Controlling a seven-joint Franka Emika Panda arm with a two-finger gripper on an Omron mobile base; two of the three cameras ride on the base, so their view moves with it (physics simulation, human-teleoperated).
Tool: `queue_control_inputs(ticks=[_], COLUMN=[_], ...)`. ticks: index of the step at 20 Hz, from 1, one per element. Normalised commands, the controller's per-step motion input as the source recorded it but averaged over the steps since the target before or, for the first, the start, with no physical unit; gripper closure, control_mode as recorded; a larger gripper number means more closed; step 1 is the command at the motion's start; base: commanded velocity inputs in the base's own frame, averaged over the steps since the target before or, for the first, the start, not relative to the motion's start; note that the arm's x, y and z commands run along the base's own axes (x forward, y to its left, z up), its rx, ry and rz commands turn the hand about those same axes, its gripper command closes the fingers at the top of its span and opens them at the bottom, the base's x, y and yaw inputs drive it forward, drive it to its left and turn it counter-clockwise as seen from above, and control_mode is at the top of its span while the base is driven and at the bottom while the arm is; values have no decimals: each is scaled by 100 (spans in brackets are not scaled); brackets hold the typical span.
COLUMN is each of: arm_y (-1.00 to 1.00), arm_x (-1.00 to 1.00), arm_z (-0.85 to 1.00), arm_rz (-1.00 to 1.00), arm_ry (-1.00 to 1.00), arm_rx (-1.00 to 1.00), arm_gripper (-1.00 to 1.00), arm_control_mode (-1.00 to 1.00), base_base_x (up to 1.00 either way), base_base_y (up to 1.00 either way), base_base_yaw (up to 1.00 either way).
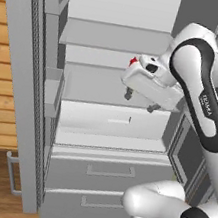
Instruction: Grab a lemon wedge from the fridge and one ice cube from the ice bowl, and put them in the glass of lemonade.
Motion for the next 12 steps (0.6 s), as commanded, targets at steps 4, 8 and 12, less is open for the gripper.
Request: queue_control_inputs(ticks=[4, 8, 12], arm_y=[-82, -22, 0], arm_x=[17, -18, -9], arm_z=[-2, -33, -34], arm_rz=[-38, -43, -30], arm_ry=[18, -1, -13], arm_rx=[-59, -62, -22], arm_gripper=[-100, -100, -100], arm_control_mode=[-100, -100, -100], base_base_x=[0, 0, 0], base_base_y=[0, 0, 0], base_base_yaw=[0, 0, 0])
